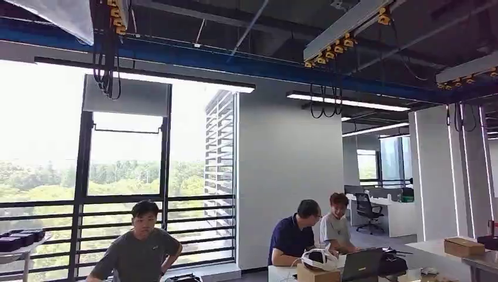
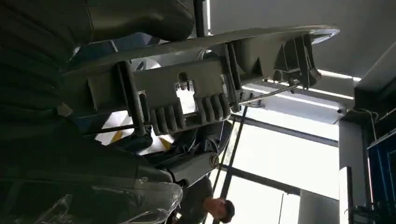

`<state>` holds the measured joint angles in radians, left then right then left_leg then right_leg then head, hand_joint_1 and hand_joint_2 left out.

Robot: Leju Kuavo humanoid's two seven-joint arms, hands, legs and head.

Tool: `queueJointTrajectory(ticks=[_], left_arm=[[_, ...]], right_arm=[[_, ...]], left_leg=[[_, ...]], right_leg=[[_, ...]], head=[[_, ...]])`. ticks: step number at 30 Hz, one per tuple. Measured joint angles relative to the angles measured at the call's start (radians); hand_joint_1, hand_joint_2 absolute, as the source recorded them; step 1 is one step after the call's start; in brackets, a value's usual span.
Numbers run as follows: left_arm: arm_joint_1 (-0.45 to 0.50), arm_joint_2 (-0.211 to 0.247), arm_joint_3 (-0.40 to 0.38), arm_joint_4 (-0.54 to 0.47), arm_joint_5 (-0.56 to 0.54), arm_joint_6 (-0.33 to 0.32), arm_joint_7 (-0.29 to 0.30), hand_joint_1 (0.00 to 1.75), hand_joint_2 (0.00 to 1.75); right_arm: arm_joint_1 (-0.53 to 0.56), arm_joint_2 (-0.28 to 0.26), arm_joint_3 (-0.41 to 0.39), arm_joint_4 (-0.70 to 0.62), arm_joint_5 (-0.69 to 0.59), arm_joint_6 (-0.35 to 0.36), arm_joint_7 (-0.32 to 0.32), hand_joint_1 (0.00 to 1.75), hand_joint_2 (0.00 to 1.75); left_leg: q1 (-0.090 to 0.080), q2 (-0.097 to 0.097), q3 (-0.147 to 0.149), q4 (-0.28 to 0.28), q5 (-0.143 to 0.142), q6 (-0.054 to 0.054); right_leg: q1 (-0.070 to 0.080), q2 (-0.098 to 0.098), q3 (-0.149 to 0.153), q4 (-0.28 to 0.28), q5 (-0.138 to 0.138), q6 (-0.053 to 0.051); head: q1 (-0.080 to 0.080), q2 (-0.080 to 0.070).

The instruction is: Take the parts from the cabinet and place them on the table.

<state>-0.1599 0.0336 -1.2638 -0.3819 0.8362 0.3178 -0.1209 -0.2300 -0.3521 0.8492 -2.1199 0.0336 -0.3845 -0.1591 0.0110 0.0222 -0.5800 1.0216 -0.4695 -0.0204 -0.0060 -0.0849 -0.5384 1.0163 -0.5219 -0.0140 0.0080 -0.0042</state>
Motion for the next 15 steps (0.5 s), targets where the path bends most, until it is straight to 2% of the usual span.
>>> queueJointTrajectory(ticks=[2,3,4,11,14,15], left_arm=[[0.006,0.002,0.0,0.0,0.0,0.0,0.0,0.0,1.75],[0.008,0.001,0.0,0.0,0.0,0.0,0.0,0.0,1.75],[0.008,0.002,0.0,0.0,0.0,0.0,0.0,0.0,1.75],[0.005,0.001,0.0,0.0,0.0,-0.001,-0.001,0.0,1.75],[0.005,0.001,0.0,0.0,0.0,-0.002,0.0,0.0,1.75],[0.005,0.001,0.0,0.0,0.0,-0.002,0.0,0.0,1.75]], right_arm=[[-0.002,0.0,0.0,0.0,0.0,-0.001,-0.001,1.75,1.75],[-0.001,0.0,0.0,0.0,0.0,-0.001,-0.001,1.75,1.75],[-0.001,0.0,0.0,0.0,0.0,-0.002,-0.001,1.75,1.75],[-0.001,0.0,0.0,0.001,0.0,-0.004,-0.002,1.75,1.75],[-0.001,0.0,0.0,0.001,0.0,-0.004,-0.002,1.75,1.75],[-0.001,0.0,0.0,0.001,0.001,-0.004,-0.002,1.75,1.75]], left_leg=[[-0.004,-0.005,-0.002,0.001,-0.002,0.01],[-0.003,-0.004,-0.002,-0.001,-0.001,0.008],[-0.004,-0.004,-0.002,0.0,-0.001,0.009],[-0.005,-0.002,-0.002,0.0,-0.005,0.018],[-0.006,-0.002,-0.002,0.0,-0.006,0.019],[-0.006,-0.002,-0.002,0.0,-0.006,0.019]], right_leg=[[-0.002,-0.005,0.001,0.0,-0.002,0.006],[-0.002,0.001,0.002,0.003,-0.003,-0.01],[-0.002,0.001,0.002,0.002,-0.002,-0.013],[-0.003,0.005,0.008,-0.015,0.007,0.003],[-0.003,0.004,0.009,-0.016,0.006,0.005],[-0.003,0.004,0.009,-0.017,0.006,0.011]], head=[[-0.003,0.0],[-0.004,0.0],[-0.006,0.0],[-0.013,0.0],[-0.013,0.0],[-0.013,0.0]])
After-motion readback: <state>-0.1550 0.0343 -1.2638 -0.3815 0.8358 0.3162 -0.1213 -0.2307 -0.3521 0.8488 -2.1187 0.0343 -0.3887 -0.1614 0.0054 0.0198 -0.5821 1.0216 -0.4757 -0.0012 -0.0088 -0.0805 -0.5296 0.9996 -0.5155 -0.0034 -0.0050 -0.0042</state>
